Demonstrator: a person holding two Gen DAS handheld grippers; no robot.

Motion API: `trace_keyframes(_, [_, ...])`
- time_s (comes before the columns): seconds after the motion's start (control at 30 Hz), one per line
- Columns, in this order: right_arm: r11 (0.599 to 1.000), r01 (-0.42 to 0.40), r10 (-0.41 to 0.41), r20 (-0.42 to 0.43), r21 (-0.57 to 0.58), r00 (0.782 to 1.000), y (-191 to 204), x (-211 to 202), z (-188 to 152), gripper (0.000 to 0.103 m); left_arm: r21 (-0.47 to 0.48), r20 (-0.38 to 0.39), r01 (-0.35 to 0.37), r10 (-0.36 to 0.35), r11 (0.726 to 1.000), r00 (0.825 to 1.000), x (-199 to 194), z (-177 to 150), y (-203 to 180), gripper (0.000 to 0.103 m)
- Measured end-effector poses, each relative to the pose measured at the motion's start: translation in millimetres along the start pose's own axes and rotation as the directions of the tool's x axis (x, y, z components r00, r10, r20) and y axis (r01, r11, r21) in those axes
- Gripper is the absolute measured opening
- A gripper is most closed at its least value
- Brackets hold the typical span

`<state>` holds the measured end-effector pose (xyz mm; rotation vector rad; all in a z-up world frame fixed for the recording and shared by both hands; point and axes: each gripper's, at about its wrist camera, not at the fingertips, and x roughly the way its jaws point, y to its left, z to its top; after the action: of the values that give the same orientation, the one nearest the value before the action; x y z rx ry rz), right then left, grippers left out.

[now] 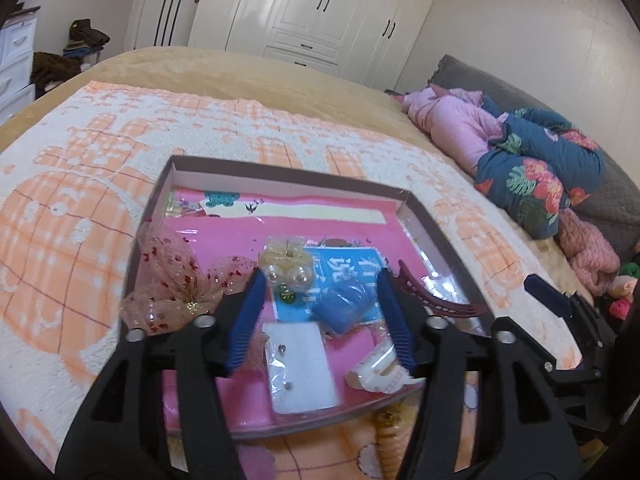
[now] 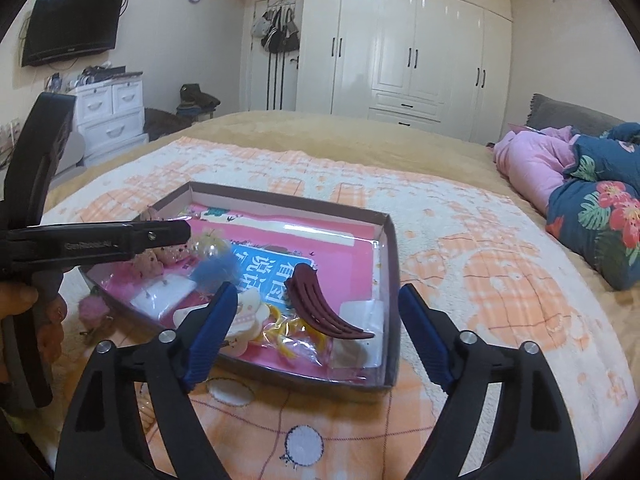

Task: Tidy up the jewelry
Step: 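Open both grippers to release the blue box and maroon clip in the tray, then move both grippers toward the pink pompom tie and coiled tan hair tie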

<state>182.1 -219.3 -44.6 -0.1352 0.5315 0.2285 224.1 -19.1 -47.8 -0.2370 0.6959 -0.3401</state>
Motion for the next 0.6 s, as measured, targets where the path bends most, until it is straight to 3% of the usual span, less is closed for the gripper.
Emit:
trace_keyframes(0.33, [0.999, 0.007, -0.009, 0.039, 0.047, 0.999, -7.7, -24.8, 1.9, 0.087, 0.007, 0.063, -0.015, 0.015, 1.0, 0.998, -35.5, 6.7, -10.9, 0.087])
trace_keyframes(0.6, [0.999, 0.002, -0.005, 0.079, 0.039, 0.997, -4.0, -47.8, 3.5, 0.089, 0.037, 0.099, -0.037, 0.033, 0.999, 0.995, -61.1, -0.9, -16.1, 0.092])
